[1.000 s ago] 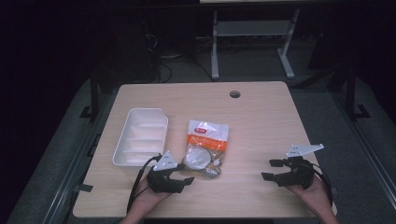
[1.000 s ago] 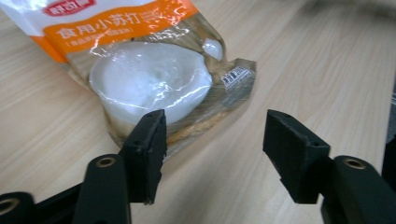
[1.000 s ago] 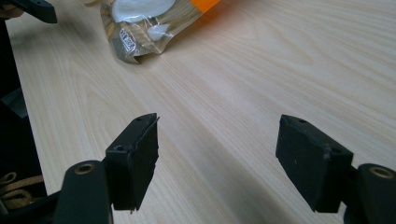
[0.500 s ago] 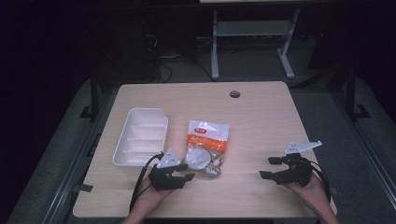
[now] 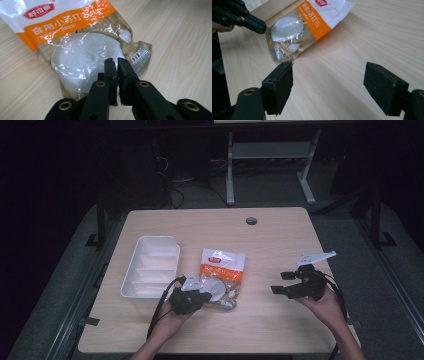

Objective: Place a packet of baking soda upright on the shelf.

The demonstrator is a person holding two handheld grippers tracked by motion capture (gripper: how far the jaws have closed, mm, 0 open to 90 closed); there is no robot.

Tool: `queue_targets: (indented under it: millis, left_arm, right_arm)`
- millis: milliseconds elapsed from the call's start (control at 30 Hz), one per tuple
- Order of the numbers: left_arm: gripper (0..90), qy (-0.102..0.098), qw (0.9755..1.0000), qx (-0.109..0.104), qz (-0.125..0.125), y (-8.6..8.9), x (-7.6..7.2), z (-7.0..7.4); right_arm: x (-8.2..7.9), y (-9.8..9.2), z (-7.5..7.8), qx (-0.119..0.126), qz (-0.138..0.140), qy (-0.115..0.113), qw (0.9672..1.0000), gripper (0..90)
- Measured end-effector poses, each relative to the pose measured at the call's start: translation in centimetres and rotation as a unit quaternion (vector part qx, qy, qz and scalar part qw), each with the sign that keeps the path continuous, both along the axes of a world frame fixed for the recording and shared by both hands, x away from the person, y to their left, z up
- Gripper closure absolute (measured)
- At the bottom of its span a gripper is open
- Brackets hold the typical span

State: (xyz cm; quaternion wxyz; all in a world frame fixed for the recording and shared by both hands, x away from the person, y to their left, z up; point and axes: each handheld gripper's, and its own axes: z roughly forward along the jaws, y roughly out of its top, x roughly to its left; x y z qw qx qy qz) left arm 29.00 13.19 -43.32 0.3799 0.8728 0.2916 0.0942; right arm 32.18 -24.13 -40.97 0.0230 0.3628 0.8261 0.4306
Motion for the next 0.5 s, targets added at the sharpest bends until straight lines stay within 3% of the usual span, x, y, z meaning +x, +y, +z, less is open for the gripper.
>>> queue_targets:
  millis: [300, 500]
  left_arm:
    - [87.3, 0.016, 0.9998, 0.011, 0.003, -0.7, 0.9, -0.9]
    - [87.8, 0.010, 0.9999, 0.010, 0.005, -0.8, 1.0, -0.8]
  right_arm:
    - [3.4, 3.2, 1.0, -0.010, 0.020, 0.011, 0.9997, 24.5]
    - [5.9, 5.4, 1.8, -0.026, 0.031, 0.027, 0.9988, 25.2]
